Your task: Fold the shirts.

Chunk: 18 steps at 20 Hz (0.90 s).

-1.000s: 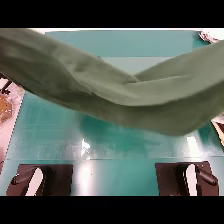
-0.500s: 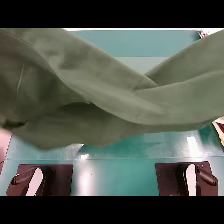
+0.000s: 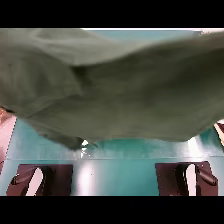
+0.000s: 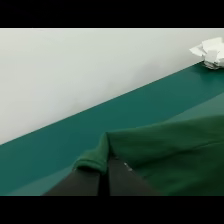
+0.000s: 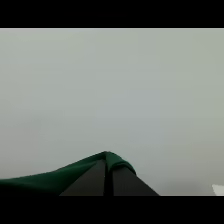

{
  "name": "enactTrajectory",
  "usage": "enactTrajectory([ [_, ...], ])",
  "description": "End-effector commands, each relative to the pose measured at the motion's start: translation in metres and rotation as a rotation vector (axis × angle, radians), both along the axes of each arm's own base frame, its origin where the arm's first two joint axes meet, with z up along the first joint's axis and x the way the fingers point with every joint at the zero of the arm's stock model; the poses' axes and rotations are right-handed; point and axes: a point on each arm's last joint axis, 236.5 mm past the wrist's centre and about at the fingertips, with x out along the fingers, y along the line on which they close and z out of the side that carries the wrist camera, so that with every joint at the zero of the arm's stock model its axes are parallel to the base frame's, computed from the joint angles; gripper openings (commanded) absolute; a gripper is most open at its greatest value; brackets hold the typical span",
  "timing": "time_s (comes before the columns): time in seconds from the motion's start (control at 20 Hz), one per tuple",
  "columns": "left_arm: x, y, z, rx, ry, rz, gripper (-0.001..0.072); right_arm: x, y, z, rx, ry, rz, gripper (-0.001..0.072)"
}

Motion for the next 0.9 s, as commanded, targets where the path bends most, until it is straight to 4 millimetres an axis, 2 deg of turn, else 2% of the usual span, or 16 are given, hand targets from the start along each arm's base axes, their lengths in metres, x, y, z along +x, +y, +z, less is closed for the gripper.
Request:
enactTrajectory([
  [0.0,0.033,0.018,-0.052,-0.042,0.156,0.021,0.0031,0.029,-0.022,-0.051,0.085,0.107,-0.002,0.0023],
  [0.1,0.058,0.026,-0.093,-0.119,0.259,0.012,0.0031,0.045,-0.038,-0.082,0.142,0.156,-0.022,0.0023],
  [0.25,0.092,0.034,-0.137,-0.23,0.299,-0.008,0.0031,0.072,-0.065,-0.133,0.237,0.249,-0.05,0.0023],
  [0.3,0.098,0.036,-0.144,-0.245,0.295,-0.004,0.0031,0.081,-0.071,-0.147,0.265,0.282,-0.049,0.0024],
  [0.4,0.104,0.043,-0.14,-0.256,0.26,0.018,0.0031,0.091,-0.077,-0.161,0.29,0.322,-0.047,0.0023],
  [0.55,0.106,0.047,-0.131,-0.226,0.208,0.032,0.0031,0.093,-0.083,-0.16,0.294,0.311,-0.063,0.0024],
  [0.65,0.101,0.041,-0.124,-0.228,0.199,0.009,0.0031,0.084,-0.076,-0.149,0.274,0.279,-0.063,0.0024],
  [0.75,0.09,0.032,-0.105,-0.203,0.165,-0.016,0.003,0.066,-0.067,-0.129,0.22,0.21,-0.077,0.0023],
  [0.85,0.073,0.025,-0.074,-0.14,0.099,-0.026,0.003,0.038,-0.056,-0.098,0.155,0.092,-0.11,0.0023],
])
